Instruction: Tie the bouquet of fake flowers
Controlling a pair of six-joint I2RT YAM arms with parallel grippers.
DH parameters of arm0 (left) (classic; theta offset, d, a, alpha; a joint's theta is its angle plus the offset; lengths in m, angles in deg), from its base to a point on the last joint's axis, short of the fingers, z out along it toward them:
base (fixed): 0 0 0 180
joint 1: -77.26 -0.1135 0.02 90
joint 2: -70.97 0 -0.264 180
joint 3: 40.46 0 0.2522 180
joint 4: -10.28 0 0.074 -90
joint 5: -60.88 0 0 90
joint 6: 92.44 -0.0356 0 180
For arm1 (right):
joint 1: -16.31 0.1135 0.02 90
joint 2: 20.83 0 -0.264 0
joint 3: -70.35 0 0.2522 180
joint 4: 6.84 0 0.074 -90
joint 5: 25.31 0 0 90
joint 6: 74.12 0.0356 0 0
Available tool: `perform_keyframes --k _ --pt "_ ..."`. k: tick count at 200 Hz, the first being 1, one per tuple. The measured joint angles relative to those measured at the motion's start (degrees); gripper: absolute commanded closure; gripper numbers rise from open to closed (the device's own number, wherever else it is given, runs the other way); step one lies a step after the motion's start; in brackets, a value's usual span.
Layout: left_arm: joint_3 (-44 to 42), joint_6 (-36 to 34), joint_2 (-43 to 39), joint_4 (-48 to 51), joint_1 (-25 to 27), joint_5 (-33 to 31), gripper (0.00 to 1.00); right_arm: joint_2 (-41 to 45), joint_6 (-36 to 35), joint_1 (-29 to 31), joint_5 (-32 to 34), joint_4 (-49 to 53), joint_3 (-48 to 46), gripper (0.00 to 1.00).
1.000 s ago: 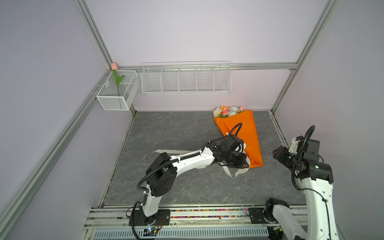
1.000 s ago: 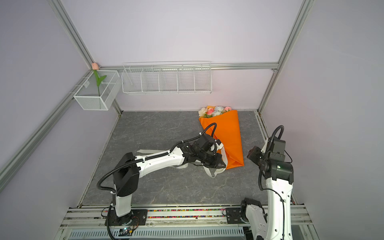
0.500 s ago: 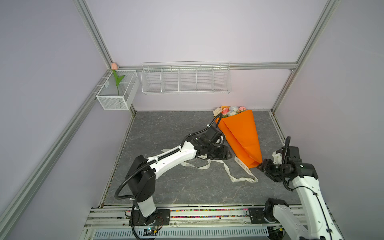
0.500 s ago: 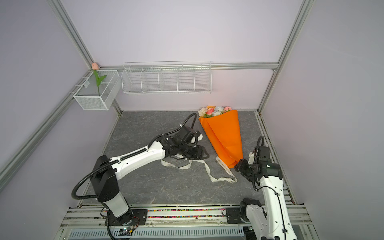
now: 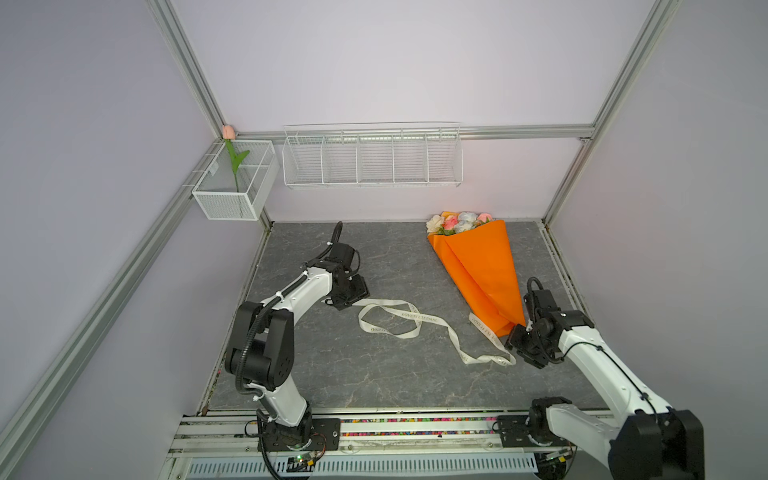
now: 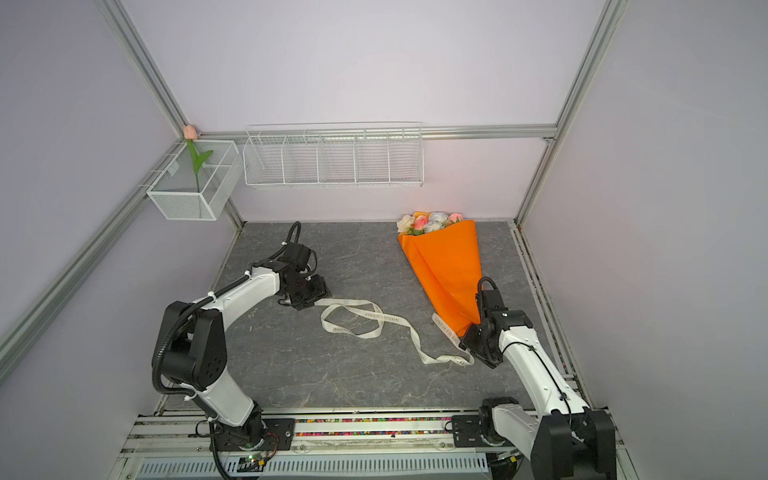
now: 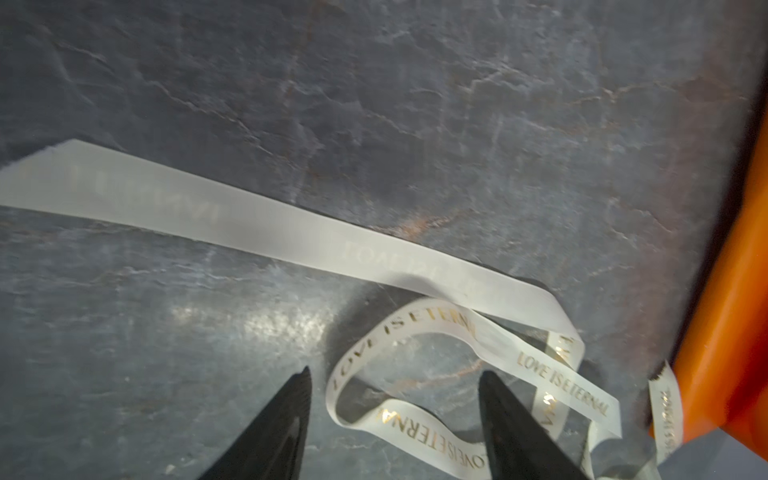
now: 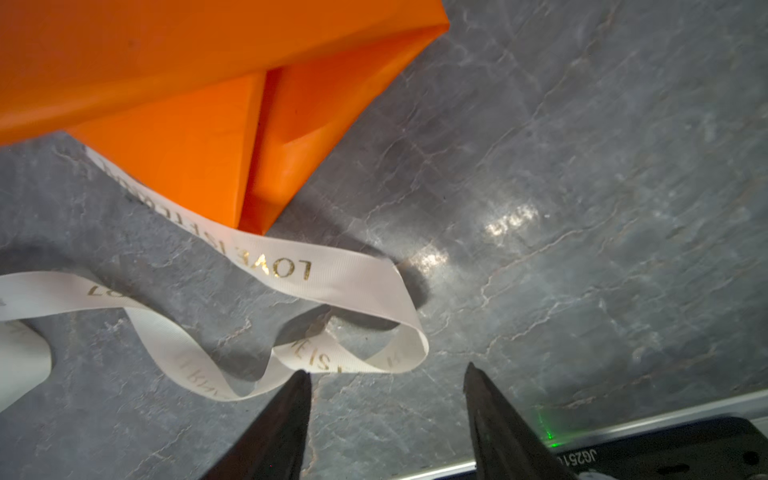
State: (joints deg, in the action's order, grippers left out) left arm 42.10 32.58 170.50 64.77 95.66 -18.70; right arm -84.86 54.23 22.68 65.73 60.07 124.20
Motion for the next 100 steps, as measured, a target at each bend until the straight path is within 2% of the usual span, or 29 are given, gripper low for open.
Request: perform_keyframes --k 32,100 --pt "0.85 0.07 4.81 1.31 -2.21 -3.17 0.35 -4.04 -1.09 0.79 1.33 -2.69 0.09 0.37" --pt "13.64 -0.17 15.34 6.67 -2.25 -9.16 0.36 -10.58 -2.82 3.26 4.11 -3.87 2.78 0.35"
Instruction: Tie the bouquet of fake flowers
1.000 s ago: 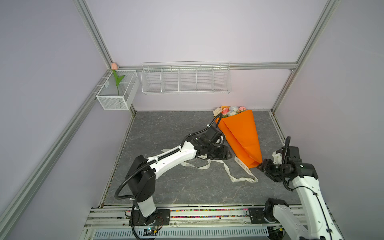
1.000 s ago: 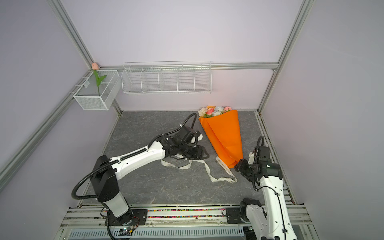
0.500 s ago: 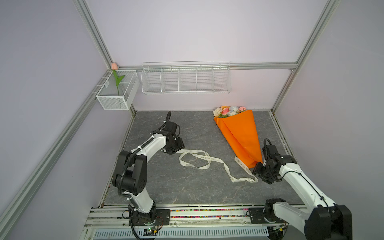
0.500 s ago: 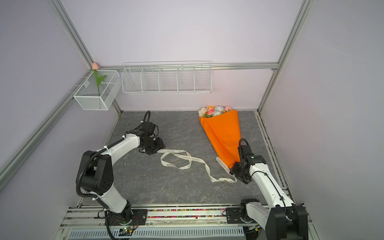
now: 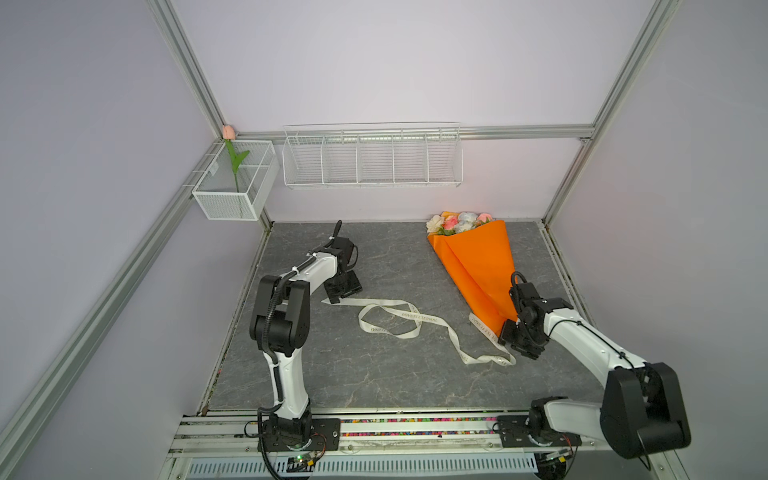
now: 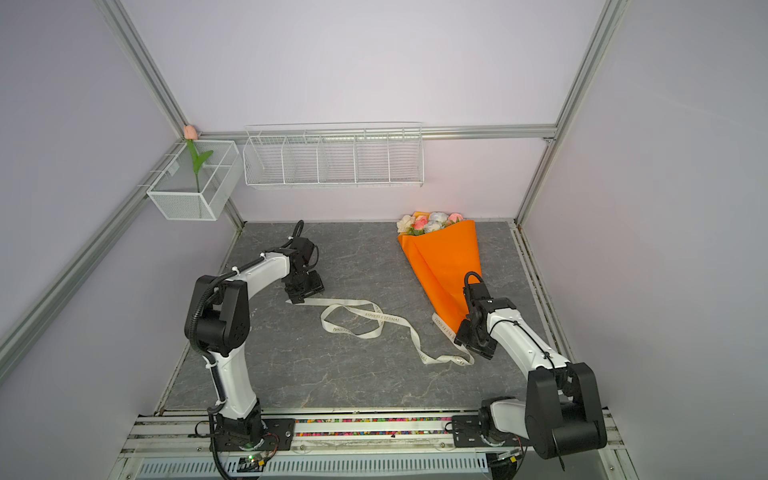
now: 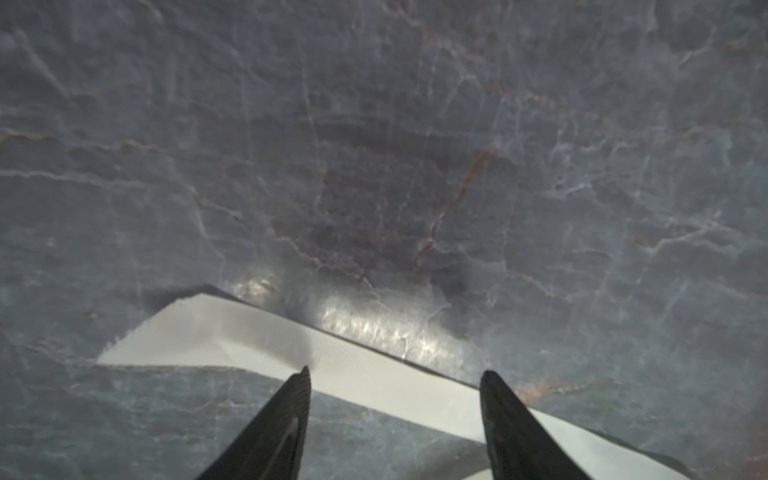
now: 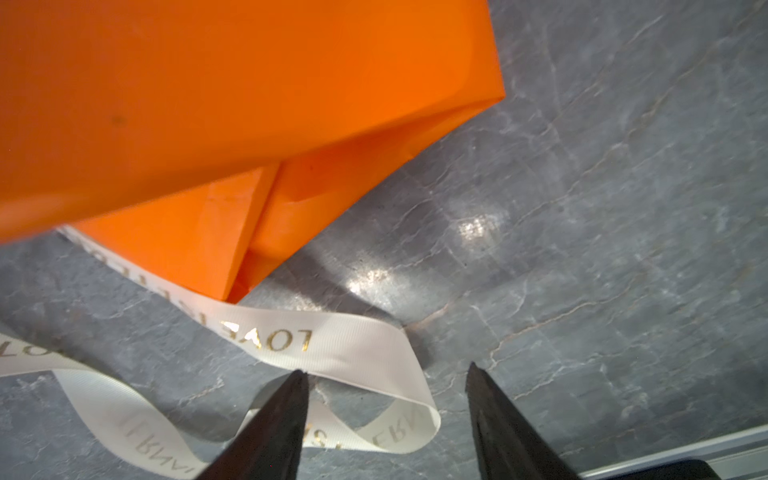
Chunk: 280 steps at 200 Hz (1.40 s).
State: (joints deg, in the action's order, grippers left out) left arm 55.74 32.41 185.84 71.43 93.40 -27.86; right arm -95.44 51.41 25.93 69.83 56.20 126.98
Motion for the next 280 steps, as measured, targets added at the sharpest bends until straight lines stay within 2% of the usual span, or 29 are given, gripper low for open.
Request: perform_keyframes --k 43,54,83,101,115,135,141,163,196,218,238,261,280 --pt "1.18 -0.46 1.84 1.16 0.02 -0.39 0.44 -5.25 -2.12 1.09 -0.92 -1.57 0.81 0.34" --pt "1.18 -0.76 1.88 1.16 0.02 -0.42 0.49 -6.75 -2.16 1.29 -0.85 -1.73 1.22 0.34" --pt "0.81 -1.18 1.88 0.85 0.02 -0.85 0.65 -9.44 -2.56 1.38 -0.76 -2.62 1.4 0.44" --pt "0.31 -1.68 1.6 0.48 0.0 -1.11 0.72 -10.32 -2.54 2.23 -0.24 -2.95 1.46 0.51" --pt "-0.31 -2.05 1.22 0.04 0.0 -1.38 0.79 -10.32 -2.71 3.74 -0.17 -3.34 1.46 0.63" --pt "-1.36 -2.71 0.5 -0.68 0.0 -1.4 1.0 -10.21 -3.04 5.27 -0.02 -3.63 1.46 0.79" --pt "-1.6 -2.82 0.33 -0.76 0.0 -1.36 1.0 -10.1 -2.93 5.55 0.02 -3.69 1.46 0.85" --pt "-2.12 -2.82 -0.09 -1.16 0.0 -1.14 1.0 -8.5 -3.13 6.23 0.44 -3.63 1.49 0.94" --pt "-4.07 -3.28 -1.7 -1.57 0.0 -1.18 1.0 -1.64 -2.78 6.99 1.81 -2.89 1.49 0.93" --pt "-5.84 -3.5 -4.35 -1.38 -0.09 -1.2 1.0 4.48 -1.75 7.13 2.93 -1.49 1.46 0.69" --pt "-6.16 -3.72 -7.1 -1.33 -0.24 -0.74 1.0 6.62 -1.84 7.15 1.99 -0.57 1.36 0.55" --pt "-6.21 -3.89 -9.22 -1.36 -0.39 0.07 1.0 3.69 -1.68 7.74 1.01 0.09 0.85 0.47" --pt "-6.93 -3.93 -10.69 -1.4 -0.42 0.09 1.0 1.2 -1.75 8.11 0.42 0.13 -0.37 0.46"
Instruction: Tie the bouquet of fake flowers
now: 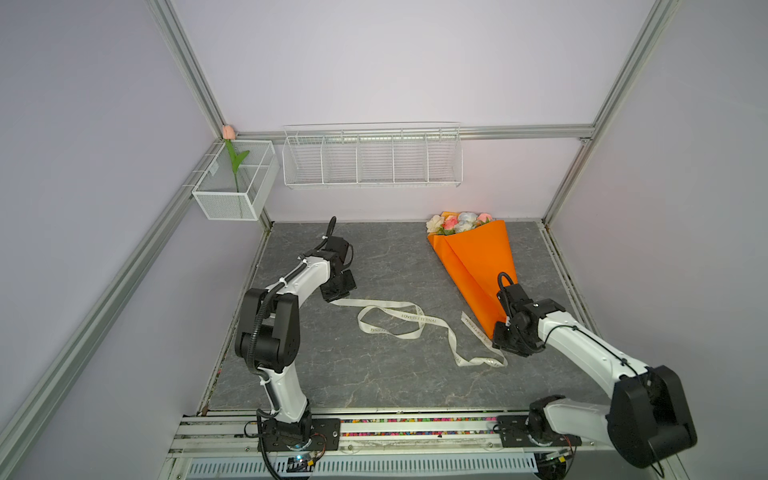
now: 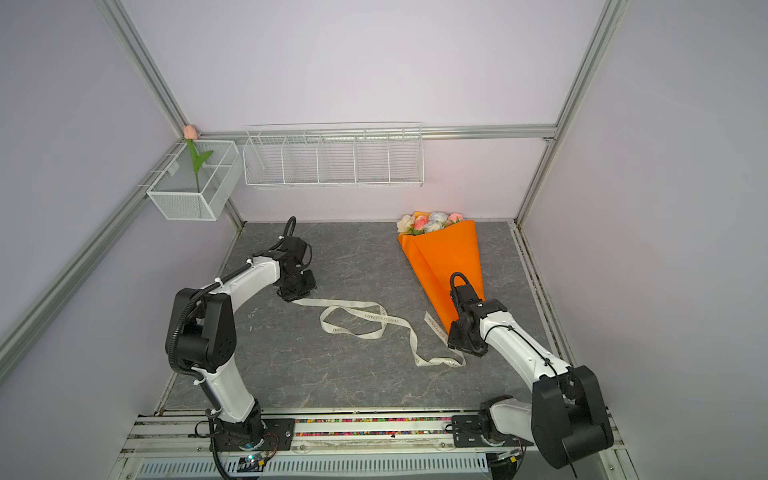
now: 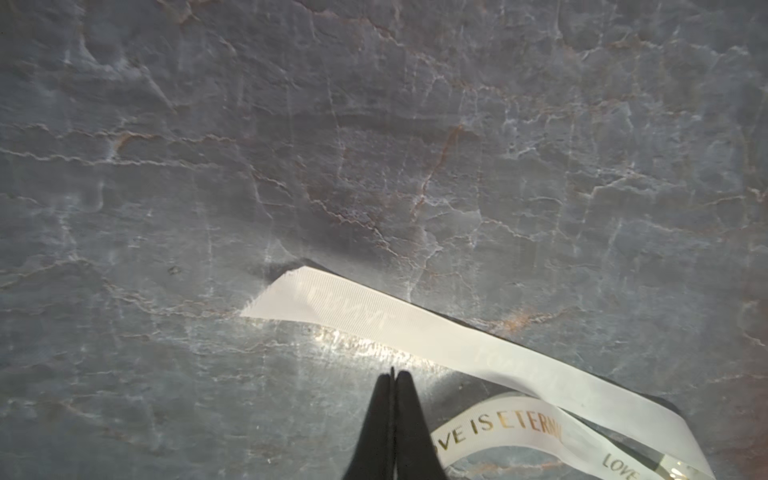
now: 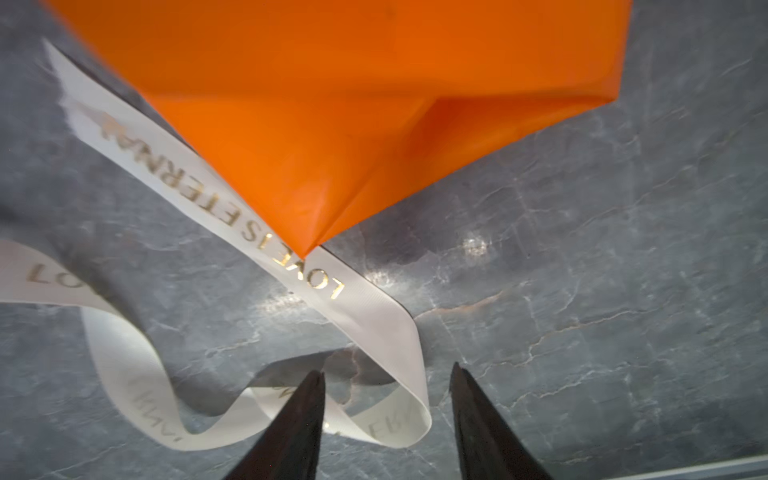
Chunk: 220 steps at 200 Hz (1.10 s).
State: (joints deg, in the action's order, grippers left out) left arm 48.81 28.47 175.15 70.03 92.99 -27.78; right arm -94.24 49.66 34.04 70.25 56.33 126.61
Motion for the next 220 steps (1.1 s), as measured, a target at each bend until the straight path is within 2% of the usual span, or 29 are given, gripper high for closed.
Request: perform_keyframes --k 3,11,26,55,70,114,166,192,211,220 --pt "-0.17 0.0 -0.17 -0.02 -0.04 0.02 1.0 -0.31 -0.07 0.0 -0.22 0.0 -0.09 0.46" --pt "-0.59 -0.13 -0.63 0.0 -0.04 0.02 0.91 -1.31 -0.17 0.11 -0.63 -0.02 -0.15 0.45" --pt "-0.9 -0.52 -0.81 0.15 -0.09 0.48 0.68 -3.39 -0.37 0.48 -0.87 -0.7 -0.15 0.45" --pt "-1.29 -0.17 -0.72 -0.07 -0.09 2.01 0.54 -8.15 -0.35 0.76 -0.44 -1.62 -0.15 0.48" --pt "-1.46 0.26 -0.33 0.09 -0.09 2.05 0.5 -9.66 -0.37 0.79 -0.46 -2.19 -0.02 0.5" --pt "-1.05 1.25 5.4 1.64 -0.15 -0.37 0.47 -10.84 -1.11 0.9 -0.7 -2.14 0.81 0.56" --pt "3.82 2.51 9.7 3.78 -0.24 -1.55 0.46 -10.95 -1.25 1.18 -0.61 -2.19 0.94 0.57" --pt "5.66 2.95 10.97 4.17 -0.24 -1.27 0.46 -10.75 -1.42 1.66 -0.66 -2.71 0.74 0.64" --pt "6.43 2.97 11.56 4.63 -0.24 -1.33 0.5 -10.78 -1.62 1.99 -0.63 -3.04 0.72 0.7" --pt "6.69 3.21 11.89 4.94 -0.24 -1.51 0.56 -10.75 -1.81 2.08 -0.5 -3.1 0.74 0.73"
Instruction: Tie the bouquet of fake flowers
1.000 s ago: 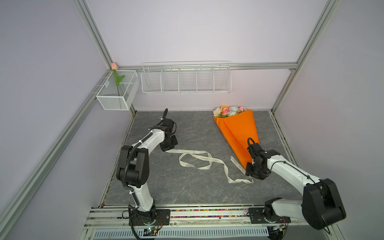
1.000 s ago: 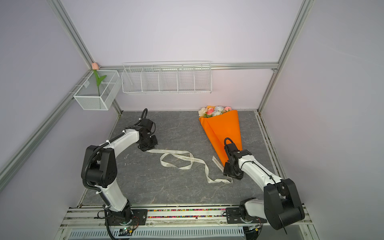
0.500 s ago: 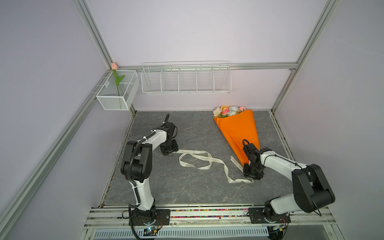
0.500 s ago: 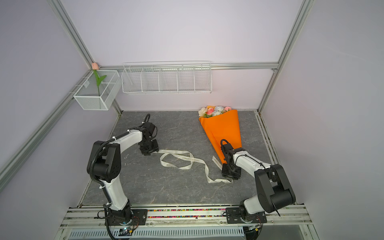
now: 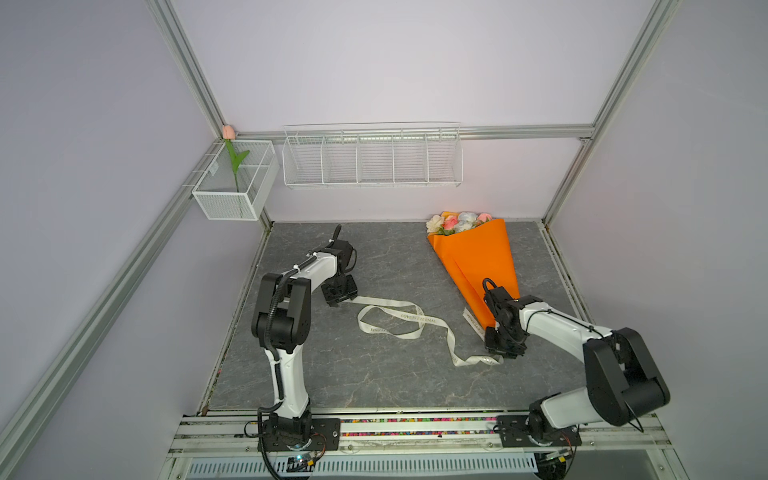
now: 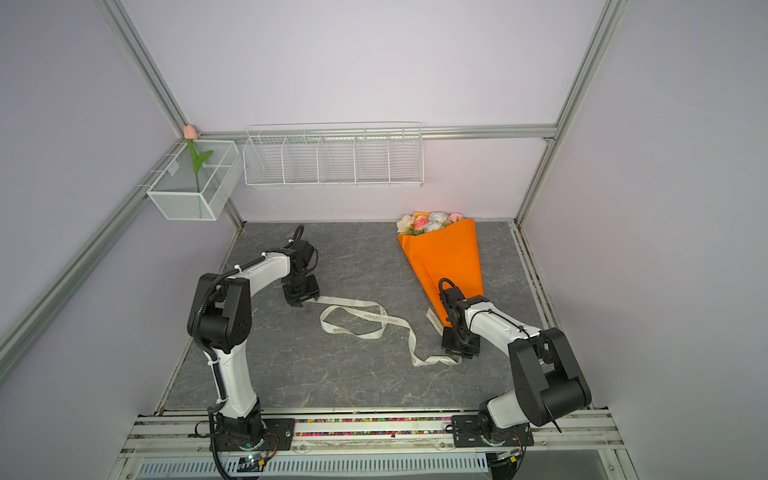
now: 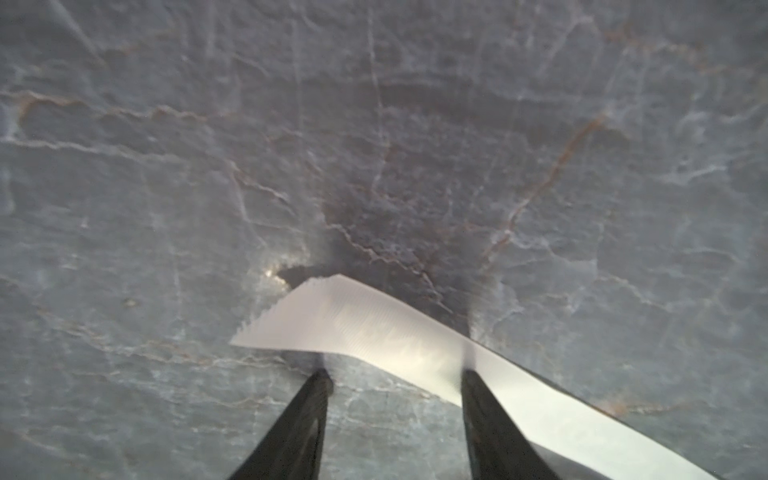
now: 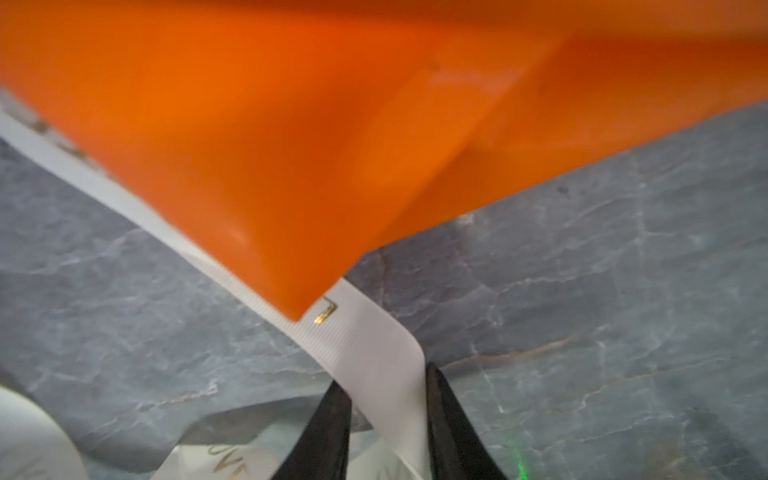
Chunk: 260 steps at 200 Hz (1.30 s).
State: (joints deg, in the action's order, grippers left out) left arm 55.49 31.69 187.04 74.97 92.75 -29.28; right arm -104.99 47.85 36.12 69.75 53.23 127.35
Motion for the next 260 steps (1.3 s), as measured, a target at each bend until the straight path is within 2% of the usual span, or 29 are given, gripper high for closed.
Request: perform_keyframes --k 37,46,75,143,176,205,233,260 --pt "1.11 -0.33 0.85 0.02 -0.15 -0.22 0.75 0.07 -0.24 0.61 1.33 0.04 -0.02 0.87" --pt "1.33 -0.09 1.01 -0.13 -0.15 -0.37 0.82 0.17 -0.44 0.81 1.68 0.13 -0.02 0.91" --pt "1.62 -0.81 1.18 -1.53 -0.15 -0.92 1.0 2.45 -0.42 1.86 2.58 0.13 -0.13 0.94" --pt "-0.66 -1.86 -0.61 -3.96 -0.37 -1.55 1.0 21.46 -0.2 3.72 3.52 1.68 -0.15 0.94" --pt "-4.79 -1.84 -6.91 -3.65 -2.84 -1.42 1.0 30.45 2.27 3.56 9.14 6.43 0.63 0.94" --pt "-5.64 -1.86 -19.3 -2.43 -8.92 -1.62 1.0 37.11 5.49 3.04 17.73 13.64 5.73 0.94" --pt "-5.62 -2.62 -31.98 -0.74 -18.21 -2.38 1.0 44.46 9.03 2.01 26.32 19.21 12.66 0.94" --pt "-5.64 -4.28 -39.54 1.62 -26.73 -2.62 1.0 49.24 11.69 0.87 34.77 24.85 18.29 0.94"
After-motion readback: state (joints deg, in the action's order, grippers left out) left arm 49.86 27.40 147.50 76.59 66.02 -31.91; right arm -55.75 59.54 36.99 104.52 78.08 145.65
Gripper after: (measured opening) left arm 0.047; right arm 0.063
